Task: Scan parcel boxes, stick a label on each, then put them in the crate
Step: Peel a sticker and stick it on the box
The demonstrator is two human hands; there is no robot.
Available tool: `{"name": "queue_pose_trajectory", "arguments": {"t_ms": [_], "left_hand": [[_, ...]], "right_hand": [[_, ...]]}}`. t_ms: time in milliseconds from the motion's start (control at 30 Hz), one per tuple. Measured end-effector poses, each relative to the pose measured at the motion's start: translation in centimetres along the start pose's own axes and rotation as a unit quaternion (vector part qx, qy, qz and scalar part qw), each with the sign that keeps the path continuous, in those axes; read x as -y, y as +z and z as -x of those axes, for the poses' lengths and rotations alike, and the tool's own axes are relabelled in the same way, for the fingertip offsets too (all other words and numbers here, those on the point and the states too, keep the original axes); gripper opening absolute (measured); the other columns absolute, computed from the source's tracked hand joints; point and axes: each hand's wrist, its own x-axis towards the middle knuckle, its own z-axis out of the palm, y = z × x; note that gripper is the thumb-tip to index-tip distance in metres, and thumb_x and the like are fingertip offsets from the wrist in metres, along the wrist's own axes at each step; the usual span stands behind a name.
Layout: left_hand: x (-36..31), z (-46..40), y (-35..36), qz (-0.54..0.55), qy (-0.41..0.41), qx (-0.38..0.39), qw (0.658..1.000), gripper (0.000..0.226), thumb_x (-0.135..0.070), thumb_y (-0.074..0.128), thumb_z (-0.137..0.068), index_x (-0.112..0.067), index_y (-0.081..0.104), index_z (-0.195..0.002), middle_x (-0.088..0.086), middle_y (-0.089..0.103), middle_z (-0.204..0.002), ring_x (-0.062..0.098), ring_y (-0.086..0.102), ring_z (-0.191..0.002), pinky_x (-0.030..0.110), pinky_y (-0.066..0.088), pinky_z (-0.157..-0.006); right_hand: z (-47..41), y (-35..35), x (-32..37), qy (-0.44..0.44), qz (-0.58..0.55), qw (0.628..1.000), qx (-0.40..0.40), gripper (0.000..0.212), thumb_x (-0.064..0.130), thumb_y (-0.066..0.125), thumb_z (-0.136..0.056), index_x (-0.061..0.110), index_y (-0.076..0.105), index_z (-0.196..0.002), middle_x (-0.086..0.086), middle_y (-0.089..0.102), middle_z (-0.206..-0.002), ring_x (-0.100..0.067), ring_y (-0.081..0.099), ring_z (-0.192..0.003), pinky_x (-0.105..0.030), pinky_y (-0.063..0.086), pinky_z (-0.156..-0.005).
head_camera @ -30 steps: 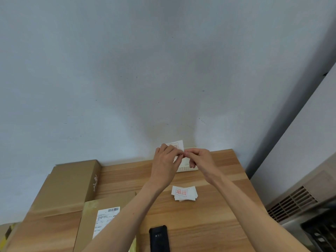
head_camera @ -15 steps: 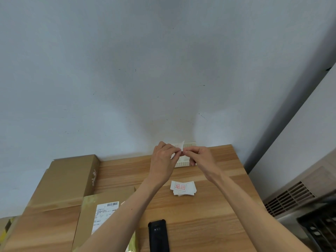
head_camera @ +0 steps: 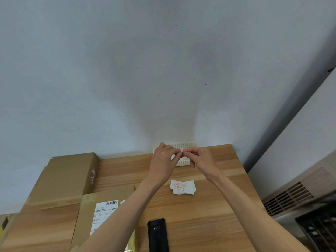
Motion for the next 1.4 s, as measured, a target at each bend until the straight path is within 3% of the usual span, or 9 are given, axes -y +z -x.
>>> {"name": "queue_pose_trajectory", "arguments": {"t_ms": [467, 967, 1200, 1400], "left_hand": [[0.0, 0.1, -0.8, 0.045, -0.034, 0.071, 0.996, 0.020, -0.031, 0.060, -0.101, -0.026, 0.078, -0.095, -0.011, 0.069, -0.090, 0.007, 0.048, -0.091, 0.031, 0.044, -0.081], [-0.2, 0.2, -1.0, 0.062, -0.049, 0.068, 0.995, 0.019, -0.035, 0.063, -0.098, -0.026, 0.078, -0.090, -0.011, 0.068, -0.087, 0.008, 0.049, -0.089, 0.032, 0.045, -0.079], [-0.3, 0.6, -1.4, 0.048, -0.018, 0.039, 0.998, 0.014, -0.034, 0.069, -0.094, -0.024, 0.079, -0.090, -0.012, 0.068, -0.086, 0.006, 0.048, -0.085, 0.027, 0.044, -0.073], [-0.6, 0.7, -1.7, 0.052, 0.013, 0.033, 0.998, 0.011, -0.026, 0.069, -0.095, -0.021, 0.079, -0.094, -0.010, 0.069, -0.088, 0.008, 0.048, -0.085, 0.029, 0.045, -0.073]], "right_hand": [[0.1, 0.1, -0.6, -0.038, 0.056, 0.998, 0.004, 0.016, 0.014, 0.064, -0.097, 0.014, 0.078, -0.090, 0.000, 0.077, -0.089, -0.018, 0.047, -0.051, -0.029, 0.045, -0.058], [0.5, 0.0, -0.1, -0.036, 0.050, 0.998, 0.012, 0.017, 0.017, 0.063, -0.099, 0.011, 0.078, -0.092, 0.002, 0.077, -0.088, -0.021, 0.050, -0.056, -0.028, 0.048, -0.059], [0.6, -0.3, -0.3, -0.039, 0.051, 0.997, 0.047, 0.018, 0.020, 0.063, -0.099, 0.019, 0.079, -0.091, -0.015, 0.075, -0.090, -0.018, 0.050, -0.056, -0.040, 0.053, -0.069], [1.2, -0.5, 0.5, -0.043, 0.041, 0.997, 0.042, 0.017, 0.014, 0.063, -0.099, 0.015, 0.079, -0.093, 0.000, 0.077, -0.087, -0.015, 0.049, -0.054, -0.034, 0.051, -0.065]]}}
